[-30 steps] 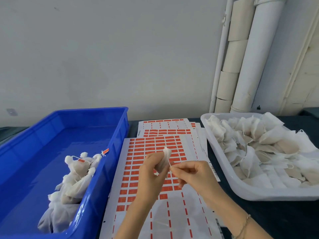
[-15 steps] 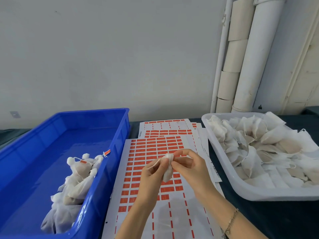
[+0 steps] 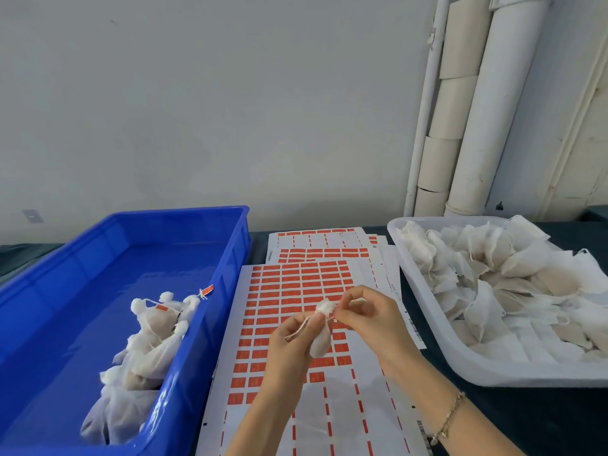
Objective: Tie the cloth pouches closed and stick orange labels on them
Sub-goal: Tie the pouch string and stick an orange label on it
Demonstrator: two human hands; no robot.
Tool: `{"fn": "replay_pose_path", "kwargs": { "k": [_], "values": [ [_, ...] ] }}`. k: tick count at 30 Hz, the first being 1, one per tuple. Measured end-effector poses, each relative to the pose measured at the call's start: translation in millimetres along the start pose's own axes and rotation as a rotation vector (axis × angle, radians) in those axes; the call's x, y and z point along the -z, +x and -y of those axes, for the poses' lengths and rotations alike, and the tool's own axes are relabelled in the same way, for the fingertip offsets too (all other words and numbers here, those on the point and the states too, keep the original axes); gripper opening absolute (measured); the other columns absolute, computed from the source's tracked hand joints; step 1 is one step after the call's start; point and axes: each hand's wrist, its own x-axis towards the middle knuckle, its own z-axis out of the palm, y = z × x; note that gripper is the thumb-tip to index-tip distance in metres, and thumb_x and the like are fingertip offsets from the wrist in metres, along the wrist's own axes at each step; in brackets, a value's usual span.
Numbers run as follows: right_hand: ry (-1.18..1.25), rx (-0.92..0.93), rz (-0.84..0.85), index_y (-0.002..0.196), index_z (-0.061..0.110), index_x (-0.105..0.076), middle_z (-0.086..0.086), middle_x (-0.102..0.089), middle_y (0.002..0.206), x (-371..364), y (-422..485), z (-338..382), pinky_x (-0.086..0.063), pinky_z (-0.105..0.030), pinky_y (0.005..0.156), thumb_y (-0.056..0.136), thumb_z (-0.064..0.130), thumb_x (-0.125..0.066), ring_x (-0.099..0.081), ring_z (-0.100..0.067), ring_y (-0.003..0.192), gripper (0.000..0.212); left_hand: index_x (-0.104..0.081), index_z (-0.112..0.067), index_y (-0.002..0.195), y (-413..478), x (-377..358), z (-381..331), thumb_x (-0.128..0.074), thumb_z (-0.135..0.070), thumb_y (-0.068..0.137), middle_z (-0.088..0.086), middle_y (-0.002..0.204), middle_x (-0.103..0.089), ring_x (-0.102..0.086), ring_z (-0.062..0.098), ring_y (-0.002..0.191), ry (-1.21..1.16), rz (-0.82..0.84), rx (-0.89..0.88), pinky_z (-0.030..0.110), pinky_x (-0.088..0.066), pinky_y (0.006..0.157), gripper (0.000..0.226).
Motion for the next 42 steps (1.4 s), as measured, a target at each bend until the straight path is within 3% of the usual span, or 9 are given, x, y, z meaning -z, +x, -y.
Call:
{"fn": "replay_pose_path", "kwargs": {
  "k": [6, 12, 15, 18, 24, 29, 32, 38, 42],
  "values": [
    [-0.256, 0.3, -0.035, 0.074, 0.031, -0.068, 0.016, -0.067, 0.077, 1.1, -10.2, -0.8, -0.048, -0.004, 0.067, 0.082, 0.016, -0.073, -0.064, -0.005, 0.073, 0.018, -0.075, -0.012, 0.094, -1.9, 0.1, -2.0, -0.066, -0.031, 0.077, 0.009, 0.092, -0.072, -0.067, 0.025, 0.087, -0.172, 0.065, 0.094, 0.026, -0.054, 0.068, 0.027],
    [-0.404, 0.423, -0.081, 0.091, 0.02, -0.076, 0.02, -0.06, 0.084, -1.8, -17.8, -4.4, -0.041, 0.005, 0.065, 0.079, 0.019, -0.076, -0.059, 0.002, 0.067, 0.011, -0.078, -0.017, 0.086, -6.0, -3.7, -5.6, -0.061, -0.032, 0.079, 0.011, 0.095, -0.072, -0.069, 0.026, 0.09, -0.201, 0.113, 0.025, 0.029, -0.055, 0.077, 0.024],
    [-0.297, 0.45, -0.007, 0.088, 0.029, -0.072, 0.027, -0.06, 0.083, 0.3, -20.8, -4.0, -0.042, 0.003, 0.07, 0.083, 0.019, -0.072, -0.063, 0.004, 0.077, 0.012, -0.078, -0.016, 0.085, -9.2, -3.8, -9.0, -0.061, -0.036, 0.078, 0.013, 0.095, -0.072, -0.068, 0.028, 0.091, -0.115, 0.152, -0.05, 0.029, -0.055, 0.08, 0.027],
    [-0.219, 0.408, 0.032, 0.081, 0.046, -0.059, 0.03, -0.06, 0.078, 4.6, -25.7, -3.0, -0.044, 0.0, 0.071, 0.085, 0.018, -0.069, -0.059, 0.008, 0.091, 0.03, -0.077, -0.02, 0.081, -11.7, -3.1, -10.8, -0.062, -0.04, 0.076, 0.009, 0.087, -0.072, -0.067, 0.023, 0.084, 0.002, 0.155, -0.112, 0.024, -0.054, 0.075, 0.026],
    [-0.059, 0.213, 0.127, 0.075, 0.037, -0.066, 0.021, -0.069, 0.079, 17.5, -27.8, -2.2, -0.046, -0.005, 0.073, 0.095, 0.025, -0.056, -0.061, 0.003, 0.088, 0.025, -0.076, -0.03, 0.074, -15.2, -1.0, -13.3, -0.064, -0.046, 0.069, -0.007, 0.073, -0.067, -0.063, 0.007, 0.071, 0.143, 0.166, -0.209, 0.013, -0.049, 0.06, 0.02],
    [-0.102, 0.298, 0.059, 0.074, 0.04, -0.065, 0.009, -0.073, 0.078, 19.3, -31.0, 2.7, -0.052, -0.012, 0.069, 0.081, 0.032, -0.067, -0.064, -0.005, 0.079, 0.011, -0.076, -0.03, 0.073, -13.9, -3.0, -15.5, -0.063, -0.044, 0.072, -0.007, 0.074, -0.067, -0.063, 0.005, 0.073, 0.168, 0.207, -0.233, 0.011, -0.049, 0.062, 0.018],
    [-0.116, 0.389, 0.007, 0.079, 0.045, -0.065, 0.017, -0.071, 0.078, 21.9, -30.8, 3.6, -0.054, -0.015, 0.067, 0.074, 0.038, -0.066, -0.065, -0.005, 0.079, 0.009, -0.074, -0.024, 0.076, -12.6, -3.6, -17.1, -0.064, -0.043, 0.073, -0.007, 0.077, -0.067, -0.062, 0.006, 0.075, 0.185, 0.2, -0.224, 0.011, -0.05, 0.063, 0.022],
    [-0.239, 0.666, -0.067, 0.092, 0.009, -0.076, 0.001, -0.072, 0.085, 21.3, -29.6, -4.8, -0.056, -0.014, 0.07, 0.072, 0.019, -0.071, -0.068, -0.01, 0.078, 0.023, -0.067, -0.02, 0.094, -10.2, -6.3, -11.5, -0.07, -0.025, 0.083, -0.01, 0.081, -0.07, -0.067, 0.017, 0.083, 0.149, 0.121, -0.12, 0.021, -0.055, 0.067, 0.012],
    [-0.295, 0.72, -0.052, 0.092, 0.008, -0.076, -0.001, -0.071, 0.086, 24.5, -26.9, -8.0, -0.055, -0.012, 0.07, 0.072, 0.017, -0.073, -0.067, -0.01, 0.08, 0.022, -0.073, -0.026, 0.081, -10.5, -5.4, -10.5, -0.07, -0.021, 0.084, -0.01, 0.079, -0.071, -0.067, 0.009, 0.081, 0.193, 0.114, -0.159, 0.015, -0.052, 0.064, 0.006]
  ]
}}
